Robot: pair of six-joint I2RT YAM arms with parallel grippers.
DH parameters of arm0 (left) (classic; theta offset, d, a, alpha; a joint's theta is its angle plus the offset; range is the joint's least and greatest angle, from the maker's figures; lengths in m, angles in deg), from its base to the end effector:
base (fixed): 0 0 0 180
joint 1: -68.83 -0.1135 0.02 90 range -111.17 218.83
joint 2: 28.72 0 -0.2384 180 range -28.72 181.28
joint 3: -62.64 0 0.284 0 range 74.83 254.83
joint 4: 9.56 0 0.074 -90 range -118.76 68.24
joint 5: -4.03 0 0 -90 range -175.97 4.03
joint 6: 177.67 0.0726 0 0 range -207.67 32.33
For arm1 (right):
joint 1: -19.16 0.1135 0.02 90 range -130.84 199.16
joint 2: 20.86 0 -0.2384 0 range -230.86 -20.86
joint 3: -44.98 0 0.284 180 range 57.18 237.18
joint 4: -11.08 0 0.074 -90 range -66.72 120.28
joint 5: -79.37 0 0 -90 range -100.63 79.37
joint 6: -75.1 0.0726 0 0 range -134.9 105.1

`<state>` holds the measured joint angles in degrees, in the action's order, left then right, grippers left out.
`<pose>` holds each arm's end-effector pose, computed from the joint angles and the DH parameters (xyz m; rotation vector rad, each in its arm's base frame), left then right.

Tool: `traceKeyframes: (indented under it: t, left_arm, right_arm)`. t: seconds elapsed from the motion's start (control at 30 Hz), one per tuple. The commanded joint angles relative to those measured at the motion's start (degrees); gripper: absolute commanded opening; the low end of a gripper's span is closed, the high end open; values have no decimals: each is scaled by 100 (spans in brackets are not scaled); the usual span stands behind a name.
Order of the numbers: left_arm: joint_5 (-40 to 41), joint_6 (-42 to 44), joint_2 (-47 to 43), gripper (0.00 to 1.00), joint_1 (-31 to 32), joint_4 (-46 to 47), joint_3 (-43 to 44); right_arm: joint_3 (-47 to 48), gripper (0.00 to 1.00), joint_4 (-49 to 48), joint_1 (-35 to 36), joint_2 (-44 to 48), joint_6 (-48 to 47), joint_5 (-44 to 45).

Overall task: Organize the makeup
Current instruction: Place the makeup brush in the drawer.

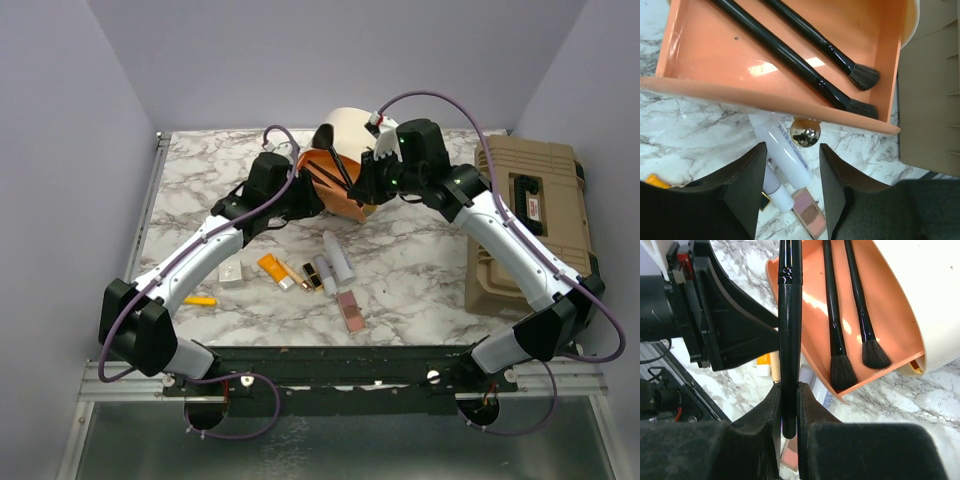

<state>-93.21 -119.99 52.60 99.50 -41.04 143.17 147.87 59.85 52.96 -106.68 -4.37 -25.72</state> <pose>0.3320 -0.2076 0.2673 0.0456 2.2307 -0.7624 0.3191 0.2364 0.3589 -0.5991 2.1087 0.7282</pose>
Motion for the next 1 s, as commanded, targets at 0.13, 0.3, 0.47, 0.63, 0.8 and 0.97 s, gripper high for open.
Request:
traceKeyframes:
  t: [0.13, 0.3, 0.47, 0.63, 0.8, 0.97]
  left_arm:
    - [298, 276, 286, 43, 55, -136, 474]
    - [468, 200, 420, 37, 61, -157, 526]
    - [236, 300, 455, 28, 58, -149, 538]
    - [225, 440, 450, 17, 57, -154, 523]
    - [256, 490, 469, 10, 55, -153, 556]
    - [128, 612, 463, 6, 61, -160, 590]
  right_arm:
    - [47, 1, 307, 17, 11, 40, -28]
    - [89, 1, 446, 20, -23, -72, 72]
    - [402, 2, 1230, 21, -198, -553, 658]
    - [842, 2, 1918, 21, -571, -791, 587]
    - [913, 2, 1825, 17, -879, -841, 597]
    - [1567, 2, 2041, 21, -1371, -744, 826]
